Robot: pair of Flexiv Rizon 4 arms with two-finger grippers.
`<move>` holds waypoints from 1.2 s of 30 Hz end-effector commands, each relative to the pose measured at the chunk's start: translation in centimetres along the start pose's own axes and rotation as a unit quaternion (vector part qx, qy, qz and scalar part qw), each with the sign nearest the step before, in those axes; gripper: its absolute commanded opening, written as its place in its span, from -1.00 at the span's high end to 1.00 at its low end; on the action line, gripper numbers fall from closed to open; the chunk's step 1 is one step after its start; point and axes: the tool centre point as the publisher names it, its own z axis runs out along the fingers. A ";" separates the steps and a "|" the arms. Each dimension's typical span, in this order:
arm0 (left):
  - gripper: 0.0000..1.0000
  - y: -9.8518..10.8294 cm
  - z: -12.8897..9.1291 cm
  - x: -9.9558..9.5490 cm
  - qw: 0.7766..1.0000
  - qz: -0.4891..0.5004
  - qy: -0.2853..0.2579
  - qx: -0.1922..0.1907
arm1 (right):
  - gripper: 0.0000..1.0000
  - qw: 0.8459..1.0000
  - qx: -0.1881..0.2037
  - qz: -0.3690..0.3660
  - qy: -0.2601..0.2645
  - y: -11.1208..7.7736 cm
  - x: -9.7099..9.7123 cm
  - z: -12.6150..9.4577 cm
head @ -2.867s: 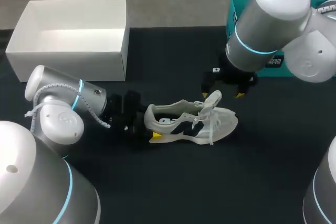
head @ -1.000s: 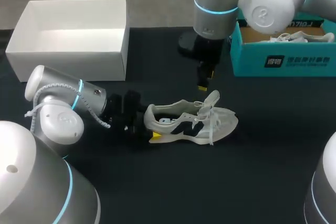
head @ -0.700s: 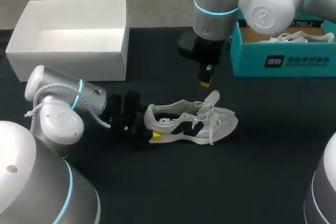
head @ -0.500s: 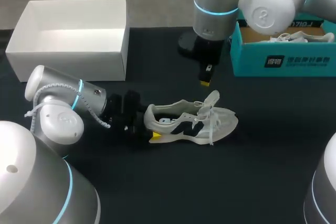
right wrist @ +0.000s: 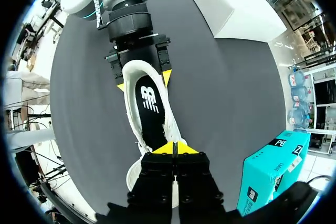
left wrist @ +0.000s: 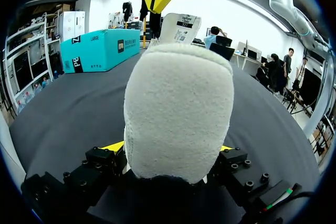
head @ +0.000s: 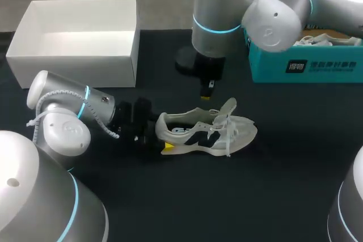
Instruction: Take the shoe out of the shoebox, open the shoe tongue, remove and reinsert the insole, then place the shoe into the shoebox
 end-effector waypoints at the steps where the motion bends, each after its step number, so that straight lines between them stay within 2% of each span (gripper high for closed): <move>1: 1.00 0.3 0.0 0.0 1.000 0.000 0.000 0.000 | 1.00 1.000 0.004 -0.006 -0.008 0.9 1.3 1.3; 8: 1.00 0.3 0.0 0.0 1.000 0.000 0.000 0.000 | 1.00 0.999 -0.010 -0.023 -0.021 1.0 2.0 2.6; 24: 1.00 0.3 0.0 0.0 1.000 0.000 0.000 0.000 | 1.00 1.000 -0.010 -0.020 -0.021 1.3 2.1 2.5; 27: 1.00 0.3 0.0 0.0 1.000 0.000 0.000 0.000 | 1.00 0.998 -0.036 -0.026 -0.051 1.7 2.7 3.5; 29: 1.00 0.3 0.0 0.0 1.000 0.000 0.000 0.000 | 1.00 0.997 -0.038 -0.028 -0.063 1.9 3.2 3.8; 36: 1.00 0.3 0.0 0.0 1.000 0.000 0.000 0.000 | 1.00 0.996 -0.049 -0.033 -0.060 1.7 3.6 4.9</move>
